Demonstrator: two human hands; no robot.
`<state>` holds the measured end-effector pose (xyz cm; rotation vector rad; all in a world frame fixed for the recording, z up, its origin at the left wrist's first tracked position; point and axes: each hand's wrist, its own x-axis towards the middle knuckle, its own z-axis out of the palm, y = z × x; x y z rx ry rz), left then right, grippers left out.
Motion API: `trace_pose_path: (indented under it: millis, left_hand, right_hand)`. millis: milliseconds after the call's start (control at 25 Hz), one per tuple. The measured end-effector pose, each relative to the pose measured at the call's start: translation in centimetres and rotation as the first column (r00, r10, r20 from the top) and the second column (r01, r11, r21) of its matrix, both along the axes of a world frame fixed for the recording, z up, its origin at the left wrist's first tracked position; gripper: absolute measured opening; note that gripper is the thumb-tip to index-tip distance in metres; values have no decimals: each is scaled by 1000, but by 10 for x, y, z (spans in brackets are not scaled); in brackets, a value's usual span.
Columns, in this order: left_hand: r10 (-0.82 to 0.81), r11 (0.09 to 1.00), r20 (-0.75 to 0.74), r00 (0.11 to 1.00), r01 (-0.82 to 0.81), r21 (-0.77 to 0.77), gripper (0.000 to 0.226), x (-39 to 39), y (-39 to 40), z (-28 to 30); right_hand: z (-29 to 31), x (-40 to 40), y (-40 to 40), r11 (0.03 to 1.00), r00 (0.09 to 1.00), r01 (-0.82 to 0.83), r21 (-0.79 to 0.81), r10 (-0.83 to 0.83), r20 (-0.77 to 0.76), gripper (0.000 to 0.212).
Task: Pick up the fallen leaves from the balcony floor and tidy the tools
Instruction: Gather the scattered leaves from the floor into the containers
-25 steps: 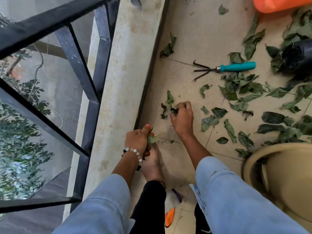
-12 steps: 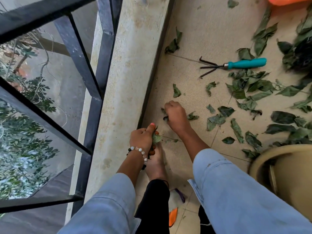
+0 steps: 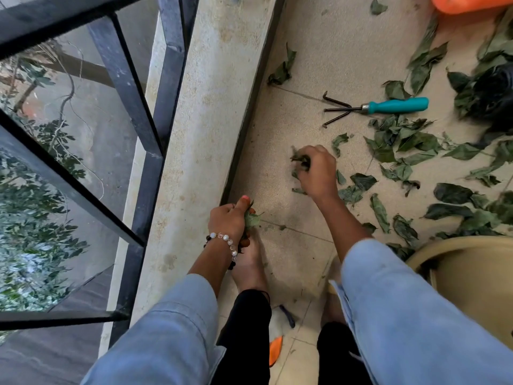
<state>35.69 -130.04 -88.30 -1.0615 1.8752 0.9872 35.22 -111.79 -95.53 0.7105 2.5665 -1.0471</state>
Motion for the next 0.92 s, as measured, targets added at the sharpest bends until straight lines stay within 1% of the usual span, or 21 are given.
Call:
trace_pose_path:
  millis: [40,80,120,160,200,240,280,360,400,440,480,520,560,600,640,680,720,760,800,840,920]
  left_hand:
    - [0,1000,7,1000,0,6,43,1,0,2]
    - [2,1000,11,1000,-2,13,43,3,1,4]
    - [7,1000,12,1000,-7,18,44,5,3,6]
    - [10,1000,5,1000,-10,23,45,6,6,7]
    - [14,999,-3,1000,-14,30,47,8,8,7]
    - [16,999,-10,1000,-16,36,49,10,10,7]
    - [17,999,-14,1000,-16,43,50,11,11,7]
    - [19,999,-31,999,-18,46,47,12,11,8]
    - [26,999,-41,999,-25,44,45,13,12,13]
    - [40,998,-42,998,-38,43,43,13,11,19]
    - [68,997,-44,997,-66,42,40,14,12,28]
    - [108,994,-34,994,-107,34,40,16,14,39]
    - [165,986,-36,986,-165,25,41,19,17,51]
    - [233,972,-25,972,-232,28,42,22,23,66]
    - [297,954,-7,955,-297,51,42,24,32,83]
    - [361,929,12,932,-361,84,41,26,46,108]
    - [455,883,8,890,-453,121,40,26,61,136]
    - [570,810,-4,822,-562,168,38,27,77,168]
    - [663,729,-5,748,-645,229,36,26,97,205]
    - [712,673,3,702,-684,281,34,28,115,244]
    - [737,622,27,675,-694,362,30,34,152,324]
  right_hand:
    - [6,12,5,999,999,50,-3,-50,-6,26]
    - [11,25,7,1000,1000,20,-1,-20,9,27]
    - [13,40,5,994,993,-104,10,104,54,30]
    - [13,54,2,961,954,-275,30,270,128,33]
    - [9,66,0,902,889,-429,55,411,203,32]
    - [2,74,-1,842,831,-531,93,495,254,30]
    - [-5,75,-2,814,813,-564,140,518,266,29]
    - [-15,68,-3,828,838,-533,175,488,246,26]
    - [-14,65,-3,877,877,-461,136,427,221,25]
    - [-8,63,-3,953,937,-299,36,287,199,23]
    - [7,61,-2,990,973,-50,-129,78,219,20]
    - [31,59,-1,913,947,234,-336,-136,291,17]
    - [62,60,0,714,876,466,-522,-289,386,14]
    - [94,62,-1,495,815,580,-647,-356,458,14]
    - [125,65,-2,327,779,617,-716,-384,496,15]
    - [161,69,0,196,747,631,-751,-413,520,17]
    - [196,72,2,91,709,639,-764,-455,539,19]
    - [232,74,7,5,666,638,-770,-504,549,20]
    - [270,75,14,-59,625,626,-777,-557,546,21]
    - [310,76,23,-112,593,601,-791,-602,535,25]
    - [396,76,44,-175,543,551,-816,-667,510,30]
